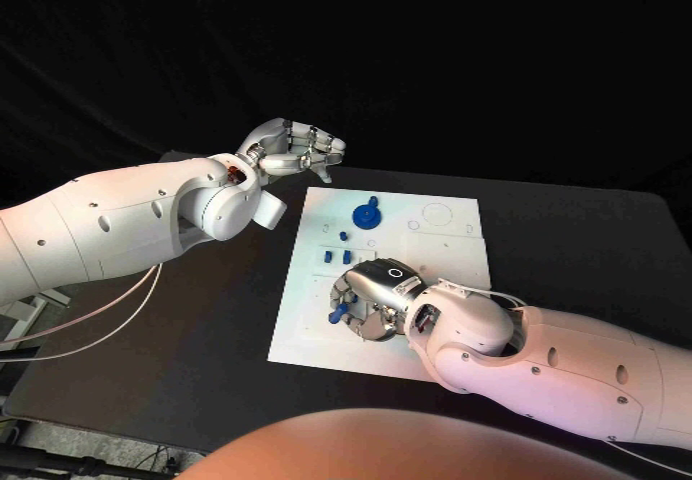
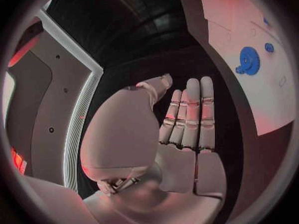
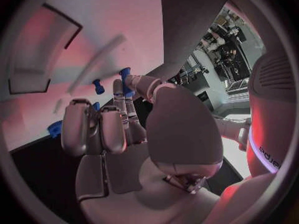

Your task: Assemble the parts on the task board

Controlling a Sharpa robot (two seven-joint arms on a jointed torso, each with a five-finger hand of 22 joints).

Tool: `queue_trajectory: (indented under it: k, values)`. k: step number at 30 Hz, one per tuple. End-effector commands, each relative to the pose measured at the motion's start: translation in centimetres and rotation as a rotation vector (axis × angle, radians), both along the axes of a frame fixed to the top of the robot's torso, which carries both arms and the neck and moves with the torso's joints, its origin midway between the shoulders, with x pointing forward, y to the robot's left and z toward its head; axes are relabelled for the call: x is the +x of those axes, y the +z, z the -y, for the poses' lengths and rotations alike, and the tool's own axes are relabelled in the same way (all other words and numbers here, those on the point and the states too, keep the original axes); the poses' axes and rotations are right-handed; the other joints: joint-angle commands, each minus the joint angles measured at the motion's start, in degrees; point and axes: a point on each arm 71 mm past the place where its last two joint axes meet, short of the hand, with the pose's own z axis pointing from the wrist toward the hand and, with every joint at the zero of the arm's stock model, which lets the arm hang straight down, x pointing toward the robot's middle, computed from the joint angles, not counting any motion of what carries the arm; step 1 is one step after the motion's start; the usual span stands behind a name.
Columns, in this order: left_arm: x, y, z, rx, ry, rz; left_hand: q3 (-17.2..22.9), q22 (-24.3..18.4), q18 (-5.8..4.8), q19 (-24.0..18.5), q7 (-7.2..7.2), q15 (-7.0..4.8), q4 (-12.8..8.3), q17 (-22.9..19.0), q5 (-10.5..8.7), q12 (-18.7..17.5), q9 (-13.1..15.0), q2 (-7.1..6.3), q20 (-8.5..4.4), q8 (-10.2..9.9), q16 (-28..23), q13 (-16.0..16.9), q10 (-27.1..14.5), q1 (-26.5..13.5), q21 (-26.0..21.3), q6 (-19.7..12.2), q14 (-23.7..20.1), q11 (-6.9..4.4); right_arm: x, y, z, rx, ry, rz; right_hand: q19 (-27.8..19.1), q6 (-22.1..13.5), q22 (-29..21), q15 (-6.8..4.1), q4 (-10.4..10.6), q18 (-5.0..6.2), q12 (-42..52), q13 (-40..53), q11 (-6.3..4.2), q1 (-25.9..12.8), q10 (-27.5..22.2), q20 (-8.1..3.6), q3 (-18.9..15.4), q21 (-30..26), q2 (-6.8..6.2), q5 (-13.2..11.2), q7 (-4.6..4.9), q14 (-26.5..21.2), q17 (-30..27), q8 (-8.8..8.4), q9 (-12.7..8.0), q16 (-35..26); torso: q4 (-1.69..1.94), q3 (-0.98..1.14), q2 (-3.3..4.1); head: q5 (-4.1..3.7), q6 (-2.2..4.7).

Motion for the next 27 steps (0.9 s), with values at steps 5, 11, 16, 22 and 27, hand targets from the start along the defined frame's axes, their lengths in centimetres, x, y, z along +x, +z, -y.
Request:
queue_trajectory:
  k: [5,11,16,22,27]
  values:
    - [-0.08,0.1,0.25,-0.011,-0.018,0.0,0.07,0.01,0.71,-0.3,0.13,0.13,-0.34,-0.06,0.36,0.24,-0.09,0.51,0.28,0.1,-0.26,0.05,-0.64,-0.07,-0.1,-0.3,-0.42,0.03,-0.11,-0.12,-0.03,-0.016,0.002,0.002,-0.02,0.26,7.65,-0.09,-0.05,-1.06,-0.2,0.06,0.12,-0.58,-0.05,0.25,-0.47,-0.04,0.18,-0.01,0.02,1.17,-0.12,0.19,3.7,-0.3,-0.06,0.0,0.0,0.11,0.0]
    - [-0.09,0.1,0.27,-0.011,-0.019,-0.001,0.07,0.01,0.71,-0.3,0.13,0.13,-0.34,-0.06,0.36,0.24,-0.09,0.51,0.28,0.1,-0.26,0.05,-0.64,-0.07,-0.1,-0.3,-0.42,0.03,-0.17,-0.15,-0.35,-0.022,0.008,0.002,-0.12,-0.78,7.59,-0.03,-0.03,-1.02,-0.27,0.18,0.22,-1.42,-0.15,0.3,-1.13,-0.28,-0.11,0.01,0.2,1.14,-0.15,-0.09,3.78,-0.31,-0.01,-0.01,0.01,-0.02,0.0]
    - [-0.11,0.11,0.27,-0.011,-0.019,-0.001,0.07,0.02,0.71,-0.33,0.12,0.14,-0.4,-0.06,0.36,0.27,-0.08,0.5,0.29,0.12,-0.27,0.05,-0.7,-0.06,-0.09,-0.29,-0.45,0.03,-0.23,-0.1,-0.67,-0.012,0.013,0.003,-0.07,-3.46,7.66,0.15,0.3,-1.05,-0.25,0.49,0.39,-3.07,-0.04,0.47,-2.74,-0.29,-1.32,-0.05,0.53,1.17,-0.09,-1.78,3.24,-0.2,0.1,-0.01,0.1,-0.05,0.0]
    - [-0.13,0.12,0.28,-0.011,-0.02,-0.001,0.07,0.02,0.71,-0.33,0.12,0.14,-0.4,-0.06,0.36,0.27,-0.08,0.5,0.29,0.12,-0.27,0.05,-0.7,-0.06,-0.09,-0.29,-0.45,0.03,-0.23,-0.13,-0.85,-0.009,0.012,0.005,-0.08,-4.15,7.65,0.14,0.26,-1.03,-0.24,0.61,0.39,-3.24,-0.01,0.48,-3.17,-0.38,-1.68,-0.04,0.56,1.15,-0.18,-2.38,3.03,-0.21,0.05,-0.06,0.01,0.03,0.0]
    - [-0.13,0.12,0.25,-0.011,-0.02,-0.001,0.07,0.02,0.71,-0.33,0.12,0.14,-0.4,-0.06,0.36,0.27,-0.08,0.5,0.29,0.12,-0.27,0.05,-0.7,-0.06,-0.09,-0.29,-0.45,0.03,-0.18,-0.14,-0.84,-0.007,0.007,0.007,-0.09,-4.77,7.63,0.16,0.27,-1.02,-0.29,0.69,0.41,-3.4,-0.08,0.49,-3.5,-0.47,-1.98,-0.03,0.56,1.17,-0.07,-2.89,2.84,-0.15,-0.01,-0.01,-0.02,0.11,0.0]
